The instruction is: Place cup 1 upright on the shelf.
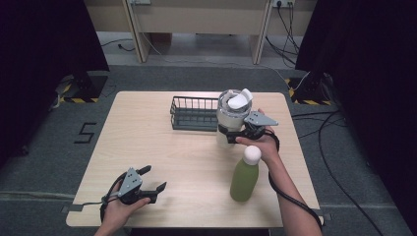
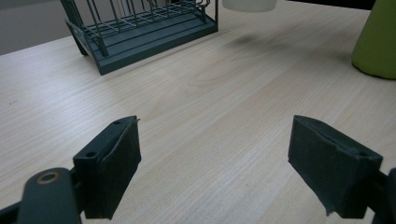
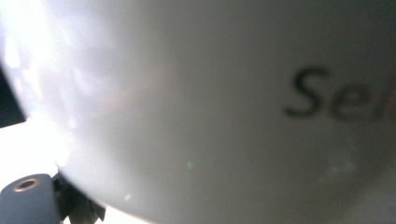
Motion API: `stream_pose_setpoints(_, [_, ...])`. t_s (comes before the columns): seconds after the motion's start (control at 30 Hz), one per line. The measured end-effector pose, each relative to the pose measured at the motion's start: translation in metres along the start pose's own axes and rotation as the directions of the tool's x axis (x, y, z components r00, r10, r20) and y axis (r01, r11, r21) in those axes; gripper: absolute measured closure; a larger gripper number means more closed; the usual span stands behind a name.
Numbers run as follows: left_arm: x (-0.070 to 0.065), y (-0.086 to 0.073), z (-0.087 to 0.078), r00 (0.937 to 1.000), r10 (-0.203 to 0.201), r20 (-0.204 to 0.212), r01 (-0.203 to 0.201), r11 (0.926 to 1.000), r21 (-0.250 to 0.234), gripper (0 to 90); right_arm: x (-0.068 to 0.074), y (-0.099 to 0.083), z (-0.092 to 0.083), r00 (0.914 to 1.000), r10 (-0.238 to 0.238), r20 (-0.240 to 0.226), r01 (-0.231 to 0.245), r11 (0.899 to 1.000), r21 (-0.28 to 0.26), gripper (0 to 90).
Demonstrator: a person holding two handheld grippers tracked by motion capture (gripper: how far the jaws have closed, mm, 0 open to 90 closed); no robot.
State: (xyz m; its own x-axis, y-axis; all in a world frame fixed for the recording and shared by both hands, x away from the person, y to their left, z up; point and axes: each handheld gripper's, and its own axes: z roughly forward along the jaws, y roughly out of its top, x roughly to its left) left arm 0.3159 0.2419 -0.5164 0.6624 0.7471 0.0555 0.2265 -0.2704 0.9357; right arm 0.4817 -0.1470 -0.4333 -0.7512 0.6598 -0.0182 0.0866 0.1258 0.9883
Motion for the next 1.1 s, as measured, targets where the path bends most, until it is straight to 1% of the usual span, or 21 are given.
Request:
stream_pose_setpoints(0.1, [0.000, 0.000, 0.000, 1.0000, -0.002, 0.000, 0.002, 1.0000, -0.002, 16.4, -0.001, 0.004, 0.000, 1.0000, -0.007, 0.005, 0.007, 1.000, -0.004, 10.4])
stream_pose_setpoints(0.13, [0.000, 0.000, 0.000, 1.0000, -0.002, -0.001, 0.002, 1.0000, -0.001, 16.5, -0.002, 0.009, 0.001, 0.9999, -0.010, 0.010, 0.010, 1.000, -0.011, 10.4])
stream_pose_setpoints(0.27, [0.000, 0.000, 0.000, 1.0000, -0.001, -0.001, 0.001, 1.0000, -0.002, 16.6, -0.004, 0.018, 0.003, 0.9998, -0.010, 0.016, 0.010, 1.000, -0.012, 10.4])
stream_pose_setpoints(0.3, [0.000, 0.000, 0.000, 1.0000, -0.001, -0.001, 0.001, 1.0000, -0.002, 16.6, -0.006, 0.023, 0.004, 0.9998, -0.002, 0.018, 0.002, 1.000, -0.018, 10.4])
stream_pose_setpoints(0.4, [0.001, 0.000, 0.000, 1.0000, -0.001, -0.005, 0.001, 1.0000, -0.001, 16.6, -0.007, 0.028, 0.006, 0.9998, -0.001, 0.020, 0.002, 1.000, -0.023, 10.4])
stream_pose_setpoints(0.53, [0.001, 0.000, 0.000, 1.0000, -0.002, -0.006, 0.002, 1.0000, -0.001, 16.6, -0.013, 0.042, 0.011, 0.9995, 0.010, 0.029, -0.009, 0.999, -0.041, 10.4])
stream_pose_setpoints(0.6, [0.001, 0.000, -0.001, 1.0000, -0.003, -0.006, 0.003, 1.0000, -0.003, 16.6, -0.014, 0.045, 0.012, 0.9994, 0.009, 0.033, -0.007, 0.999, -0.042, 10.4])
stream_pose_setpoints(0.7, [0.002, 0.000, -0.001, 1.0000, -0.006, -0.006, 0.006, 1.0000, -0.006, 16.6, -0.019, 0.053, 0.017, 0.9990, 0.011, 0.043, -0.009, 0.999, -0.047, 10.4])
stream_pose_setpoints(0.73, [0.001, 0.000, -0.001, 1.0000, -0.006, -0.006, 0.006, 1.0000, -0.007, 16.6, -0.023, 0.059, 0.021, 0.9986, 0.015, 0.050, -0.013, 0.999, -0.045, 10.4])
stream_pose_setpoints(0.8, [0.002, 0.000, -0.001, 1.0000, -0.004, -0.005, 0.004, 1.0000, -0.007, 16.6, -0.024, 0.060, 0.022, 0.9985, 0.011, 0.053, -0.009, 0.999, -0.043, 10.4])
stream_pose_setpoints(0.9, [0.002, -0.001, 0.000, 1.0000, -0.004, -0.007, 0.004, 1.0000, -0.004, 16.6, -0.028, 0.066, 0.028, 0.9981, 0.013, 0.060, -0.011, 0.999, -0.042, 10.4])
stream_pose_setpoints(0.93, [0.002, -0.001, 0.000, 1.0000, -0.004, -0.008, 0.004, 1.0000, -0.004, 16.6, -0.031, 0.070, 0.033, 0.9979, 0.018, 0.062, -0.015, 0.999, -0.042, 10.4])
stream_pose_setpoints(0.97, [0.002, -0.001, 0.000, 1.0000, -0.005, -0.008, 0.005, 1.0000, -0.005, 16.6, -0.031, 0.070, 0.033, 0.9979, 0.018, 0.062, -0.015, 0.999, -0.042, 10.4])
stream_pose_setpoints(1.07, [0.002, -0.001, -0.001, 0.9999, -0.005, -0.009, 0.005, 1.0000, -0.007, 16.6, -0.037, 0.077, 0.042, 0.9974, 0.007, 0.072, -0.005, 0.999, -0.035, 10.4])
stream_pose_setpoints(1.1, [0.002, -0.001, -0.001, 0.9999, -0.004, -0.010, 0.004, 1.0000, -0.007, 16.6, -0.037, 0.077, 0.042, 0.9974, 0.007, 0.072, -0.005, 0.999, -0.035, 10.4])
